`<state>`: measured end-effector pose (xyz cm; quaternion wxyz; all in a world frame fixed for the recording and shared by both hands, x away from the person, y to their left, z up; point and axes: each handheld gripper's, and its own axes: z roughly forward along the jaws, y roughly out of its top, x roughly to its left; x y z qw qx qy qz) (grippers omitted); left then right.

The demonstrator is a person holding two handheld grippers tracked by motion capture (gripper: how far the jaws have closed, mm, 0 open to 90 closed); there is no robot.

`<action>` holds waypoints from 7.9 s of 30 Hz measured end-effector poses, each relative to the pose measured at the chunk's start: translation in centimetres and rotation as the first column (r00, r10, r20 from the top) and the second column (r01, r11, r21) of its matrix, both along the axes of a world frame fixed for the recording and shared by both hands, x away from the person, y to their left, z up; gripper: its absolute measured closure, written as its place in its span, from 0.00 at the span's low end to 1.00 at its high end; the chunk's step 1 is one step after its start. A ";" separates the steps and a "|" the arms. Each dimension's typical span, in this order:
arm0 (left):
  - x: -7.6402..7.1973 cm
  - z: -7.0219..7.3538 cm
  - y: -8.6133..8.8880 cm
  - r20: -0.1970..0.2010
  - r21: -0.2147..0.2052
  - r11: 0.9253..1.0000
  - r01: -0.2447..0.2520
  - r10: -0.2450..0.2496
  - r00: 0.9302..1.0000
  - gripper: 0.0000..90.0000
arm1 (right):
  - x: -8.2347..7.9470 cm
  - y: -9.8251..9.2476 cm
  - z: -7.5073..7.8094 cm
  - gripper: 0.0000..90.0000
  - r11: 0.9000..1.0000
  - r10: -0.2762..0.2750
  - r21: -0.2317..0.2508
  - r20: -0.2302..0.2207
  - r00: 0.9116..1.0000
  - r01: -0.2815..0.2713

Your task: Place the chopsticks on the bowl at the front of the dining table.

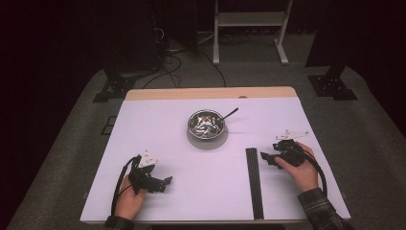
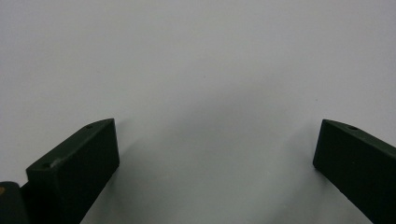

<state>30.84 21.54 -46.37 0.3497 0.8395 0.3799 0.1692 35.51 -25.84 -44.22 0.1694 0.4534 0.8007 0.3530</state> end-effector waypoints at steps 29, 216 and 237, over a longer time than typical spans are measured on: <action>0.0 0.0 0.0 0.001 0.000 1.000 -0.001 0.001 1.000 0.00 | 0.5 2.0 -0.9 0.36 0.998 0.042 -0.041 -0.035 0.999 -0.043; -0.1 0.0 0.0 0.001 0.000 1.000 -0.007 0.007 1.000 0.00 | -8.7 -5.4 -1.7 0.30 0.999 -0.009 -0.039 0.016 1.000 0.010; -0.1 0.0 0.0 0.001 0.000 1.000 -0.007 0.007 1.000 0.00 | -7.5 -6.9 -1.7 0.32 0.999 -0.040 -0.022 0.012 0.999 0.040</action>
